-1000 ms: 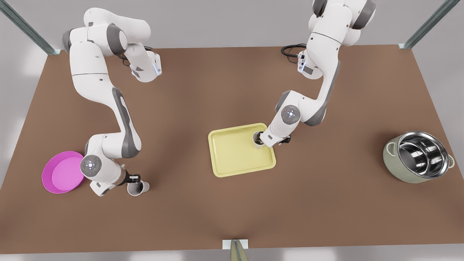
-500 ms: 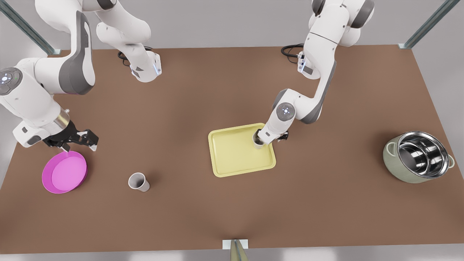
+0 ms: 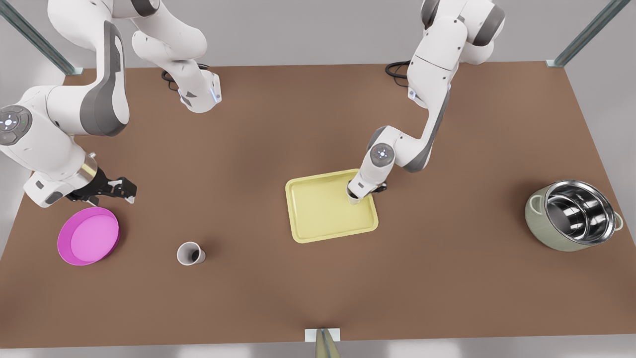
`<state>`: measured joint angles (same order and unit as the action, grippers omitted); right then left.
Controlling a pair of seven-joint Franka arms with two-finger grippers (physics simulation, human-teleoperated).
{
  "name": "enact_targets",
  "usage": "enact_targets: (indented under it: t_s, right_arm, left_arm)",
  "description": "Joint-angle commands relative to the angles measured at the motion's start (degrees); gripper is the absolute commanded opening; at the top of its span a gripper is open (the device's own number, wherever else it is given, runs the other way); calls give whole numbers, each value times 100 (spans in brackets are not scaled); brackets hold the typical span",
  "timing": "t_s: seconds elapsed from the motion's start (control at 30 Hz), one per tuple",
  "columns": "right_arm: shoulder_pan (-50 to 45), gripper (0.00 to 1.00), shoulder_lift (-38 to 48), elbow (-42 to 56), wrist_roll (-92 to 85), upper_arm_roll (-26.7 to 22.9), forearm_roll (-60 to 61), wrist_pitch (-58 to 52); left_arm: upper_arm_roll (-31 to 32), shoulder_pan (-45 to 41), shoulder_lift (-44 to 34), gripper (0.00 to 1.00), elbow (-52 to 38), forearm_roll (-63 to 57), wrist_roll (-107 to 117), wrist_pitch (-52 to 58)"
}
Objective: Use the left arm to pick up the white IKEA cup from the tray and place it on the middle-left position; use the right arm to pick up the white IKEA cup from the tray and place it on the middle-right position
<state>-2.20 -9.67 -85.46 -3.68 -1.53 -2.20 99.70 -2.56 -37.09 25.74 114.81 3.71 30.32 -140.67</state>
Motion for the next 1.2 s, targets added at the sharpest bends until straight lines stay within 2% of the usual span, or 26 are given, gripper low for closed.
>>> enact_targets:
  t_s: [0.0, 0.1, 0.17, 0.23, 0.4, 0.5, 0.57, 0.8, 0.9, 1.17]
  right_arm:
    - [17, 100, 9, 3, -274, -23, 26, -152]
    - [105, 100, 9, 3, -405, -40, 26, -425]
    - [105, 100, 0, 12, -344, -40, 35, -381]
    - [105, 100, -79, 12, -353, -49, 35, -337]
    - [202, 100, -97, 179, -414, -14, 9, -328]
    - [219, 100, -194, 179, -932, -31, 18, -311]
    - [228, 100, -158, 170, -1038, -67, 26, -311]
    - [307, 100, -88, 152, -1214, -49, 18, -311]
    - [307, 100, -97, 161, -1214, -58, 35, -302]
    - [307, 100, -88, 170, -1196, -58, 26, -302]
  left_arm:
    - [1, 0, 1, 23, -2, 51, 388, -163]
    - [1, 8, -16, 13, -2, 59, 396, -154]
    - [-42, 8, -183, 14, -64, 51, 379, -40]
    - [-174, 44, -376, 14, -293, 51, 300, 549]
    - [-1554, 254, -711, 15, -29, 112, -1941, 787]
    - [-1554, 931, -675, 15, 24, 138, -3013, 708]
    - [-1554, 1116, -667, 15, 401, 138, -3418, 198]
    - [-2038, 1160, -869, 15, 850, 138, -4121, -646]
    - [-2046, 1160, -816, 15, 999, 191, -4069, -1103]
    - [-2002, 1186, -421, 15, 999, 745, -4121, -1481]
